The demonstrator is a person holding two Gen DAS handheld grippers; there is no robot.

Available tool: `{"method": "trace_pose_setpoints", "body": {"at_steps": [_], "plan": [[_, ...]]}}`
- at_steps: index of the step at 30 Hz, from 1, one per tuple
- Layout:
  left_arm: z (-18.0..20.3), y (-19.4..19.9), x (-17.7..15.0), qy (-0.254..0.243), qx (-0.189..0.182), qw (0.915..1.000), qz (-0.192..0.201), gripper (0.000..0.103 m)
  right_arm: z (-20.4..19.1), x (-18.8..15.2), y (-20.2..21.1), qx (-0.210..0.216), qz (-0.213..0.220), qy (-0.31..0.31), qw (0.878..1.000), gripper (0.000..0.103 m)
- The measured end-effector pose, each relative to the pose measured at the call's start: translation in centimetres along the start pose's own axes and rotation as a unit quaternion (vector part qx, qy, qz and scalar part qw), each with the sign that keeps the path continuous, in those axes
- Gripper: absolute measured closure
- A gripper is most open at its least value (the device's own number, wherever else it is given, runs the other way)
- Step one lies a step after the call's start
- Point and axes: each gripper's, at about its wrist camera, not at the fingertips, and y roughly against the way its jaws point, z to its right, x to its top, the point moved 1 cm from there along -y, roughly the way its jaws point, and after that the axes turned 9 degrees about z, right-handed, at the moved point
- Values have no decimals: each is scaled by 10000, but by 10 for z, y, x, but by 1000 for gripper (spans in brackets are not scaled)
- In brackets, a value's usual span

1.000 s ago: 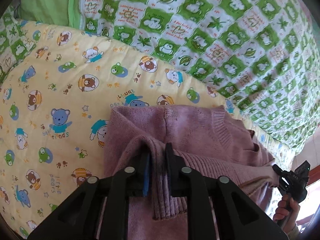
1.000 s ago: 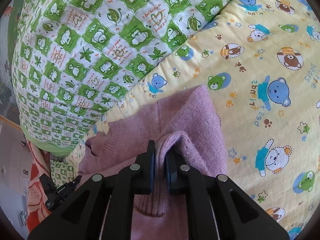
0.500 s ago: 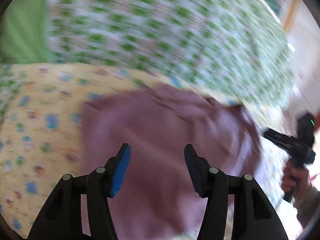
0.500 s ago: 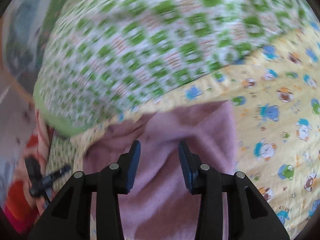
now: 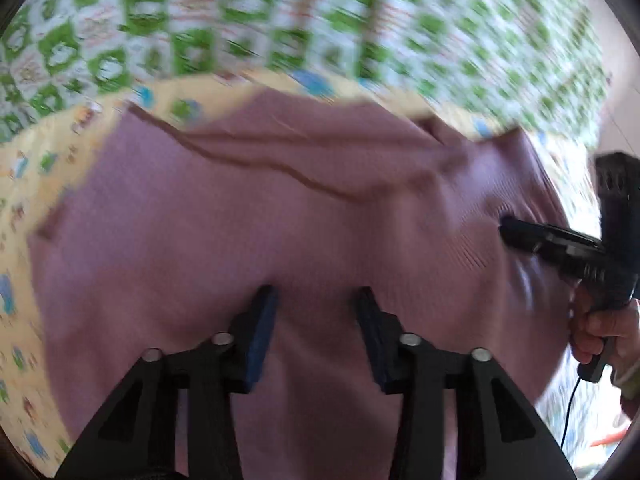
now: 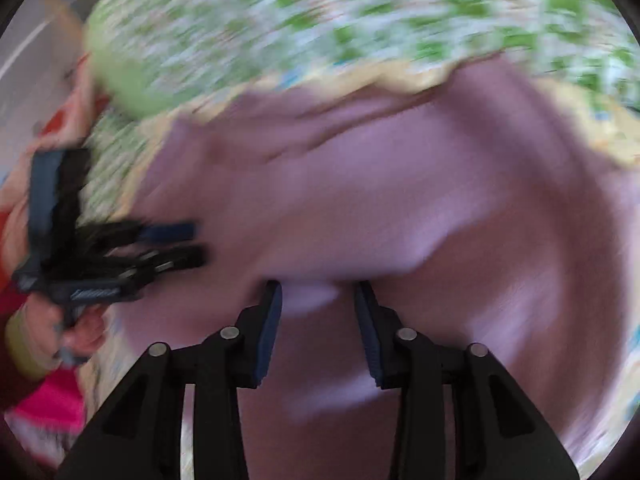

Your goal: Fold small clothes

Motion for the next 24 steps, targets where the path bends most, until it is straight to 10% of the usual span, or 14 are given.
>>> {"method": "trace_pose_setpoints", "body": {"at_steps": [6,17,21,24], "plan": [[-60,-7,35,357,957,9942,340,77,50,38,2,-985,760,-485,9910,93],[-83,28,16,640,849,9932,476,91,76,30,40,-1573,1142,-886,9769,94],[-74,74,-3,665,1074,9890,766,59,59,29,66,-1689,1287,-602,9753,89],[-54,99,-21,755,663,9913,845,59,46,24,87,-1334,1409,-708,9784,87]]}}
